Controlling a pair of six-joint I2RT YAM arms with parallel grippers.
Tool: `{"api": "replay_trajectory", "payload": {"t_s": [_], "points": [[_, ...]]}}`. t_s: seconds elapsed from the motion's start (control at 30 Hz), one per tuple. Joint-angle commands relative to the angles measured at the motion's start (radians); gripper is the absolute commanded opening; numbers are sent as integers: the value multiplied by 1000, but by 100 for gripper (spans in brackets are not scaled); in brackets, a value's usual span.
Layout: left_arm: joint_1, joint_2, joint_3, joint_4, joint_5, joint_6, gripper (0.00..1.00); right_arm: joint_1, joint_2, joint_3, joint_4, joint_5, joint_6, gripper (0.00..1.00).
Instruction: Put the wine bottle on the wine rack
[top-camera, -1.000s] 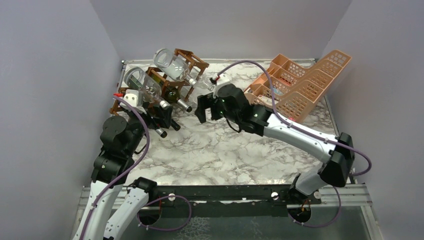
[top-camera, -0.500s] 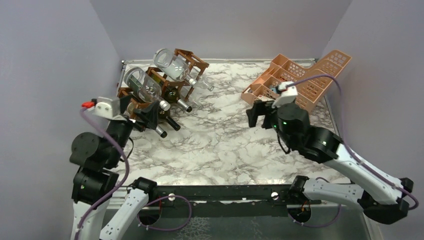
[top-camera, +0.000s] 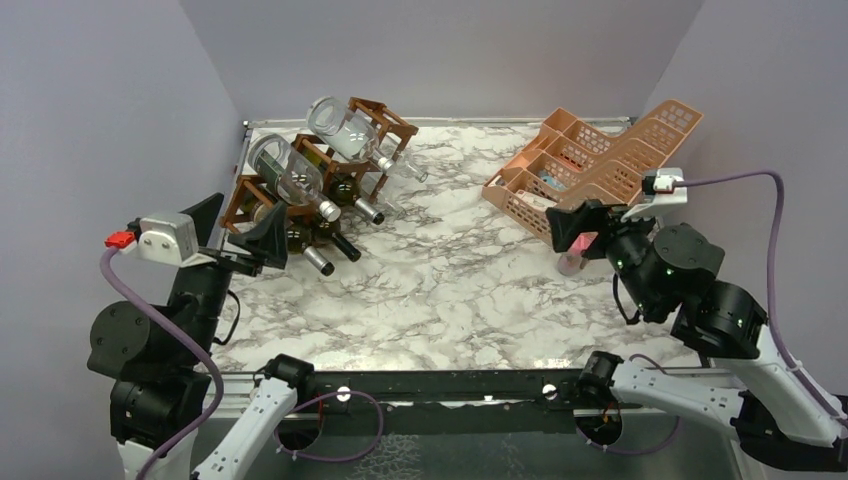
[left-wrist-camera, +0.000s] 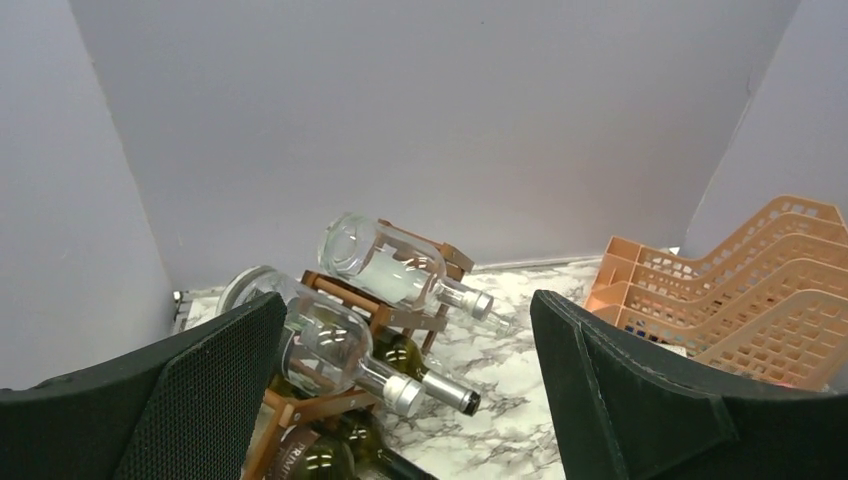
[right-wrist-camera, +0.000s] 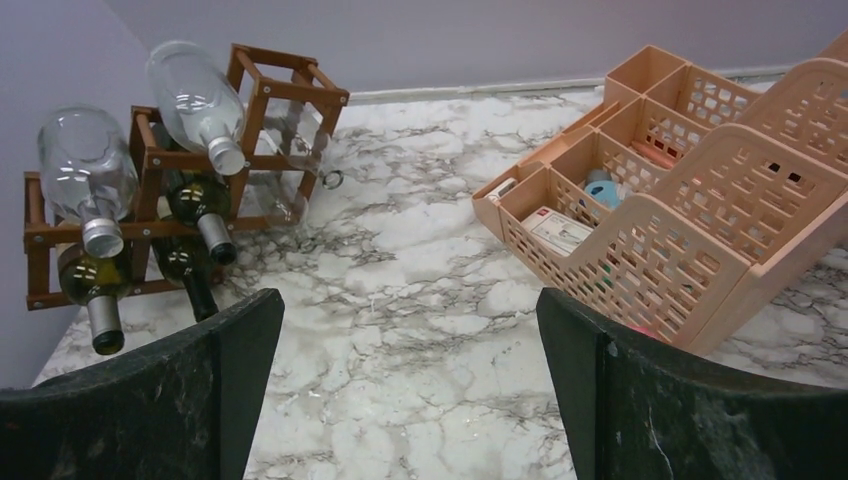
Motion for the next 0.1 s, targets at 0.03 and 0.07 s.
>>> {"api": "replay_trajectory", "payload": {"t_s": [0.03, 0.07], "points": [[-4, -1, 12, -43, -33, 11, 99, 1, -6, 27, -2, 18, -24, 100], [-3, -2, 8, -44, -33, 11, 99, 2, -2, 27, -3, 16, -20, 100]]}}
